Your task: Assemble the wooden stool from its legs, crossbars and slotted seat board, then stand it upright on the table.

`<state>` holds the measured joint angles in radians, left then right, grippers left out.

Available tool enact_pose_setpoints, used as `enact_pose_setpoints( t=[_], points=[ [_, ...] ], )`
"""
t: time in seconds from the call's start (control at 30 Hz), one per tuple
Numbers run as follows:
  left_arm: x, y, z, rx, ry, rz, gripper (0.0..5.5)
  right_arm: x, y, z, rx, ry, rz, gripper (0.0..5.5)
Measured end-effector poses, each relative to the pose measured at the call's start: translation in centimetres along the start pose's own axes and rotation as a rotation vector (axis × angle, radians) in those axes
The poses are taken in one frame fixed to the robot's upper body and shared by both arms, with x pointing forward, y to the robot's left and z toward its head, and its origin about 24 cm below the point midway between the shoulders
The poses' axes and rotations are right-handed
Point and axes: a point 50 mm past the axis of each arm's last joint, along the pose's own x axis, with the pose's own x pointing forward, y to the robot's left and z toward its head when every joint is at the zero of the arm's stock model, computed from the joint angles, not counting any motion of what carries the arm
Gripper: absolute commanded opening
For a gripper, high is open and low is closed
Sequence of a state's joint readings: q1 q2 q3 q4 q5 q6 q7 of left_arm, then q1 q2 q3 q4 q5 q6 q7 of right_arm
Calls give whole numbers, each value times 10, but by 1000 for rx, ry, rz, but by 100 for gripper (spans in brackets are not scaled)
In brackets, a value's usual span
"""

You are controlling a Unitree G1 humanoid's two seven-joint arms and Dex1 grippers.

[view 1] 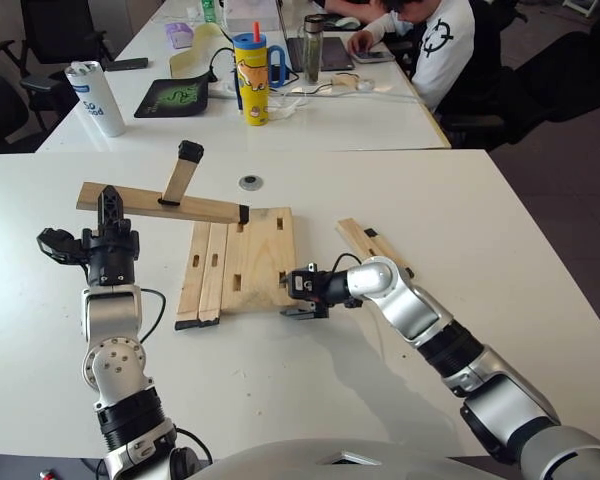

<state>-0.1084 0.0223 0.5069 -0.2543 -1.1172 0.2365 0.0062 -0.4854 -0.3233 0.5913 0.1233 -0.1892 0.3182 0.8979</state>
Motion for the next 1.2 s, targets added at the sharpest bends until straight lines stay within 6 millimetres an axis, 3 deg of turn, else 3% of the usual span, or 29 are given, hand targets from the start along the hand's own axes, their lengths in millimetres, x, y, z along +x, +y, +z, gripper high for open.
enact_pose_setpoints(
  t=[0.37,0.6,0.93,1.1,1.2],
  points=[
    [2,-2,0,114,46,-10,105,12,-12,-3,150,36,-262,329],
    [6,11,-9,241,217,-1,105,15,-12,0,144,23,-267,329],
    [50,-2,-9,435,360,-151,105,13,-9,-2,137,22,-268,329],
    [50,-2,-8,458,366,-148,105,12,-5,-2,141,14,-269,329],
    [39,-15,-14,559,366,-180,105,11,-4,-2,140,12,-271,329]
  ],
)
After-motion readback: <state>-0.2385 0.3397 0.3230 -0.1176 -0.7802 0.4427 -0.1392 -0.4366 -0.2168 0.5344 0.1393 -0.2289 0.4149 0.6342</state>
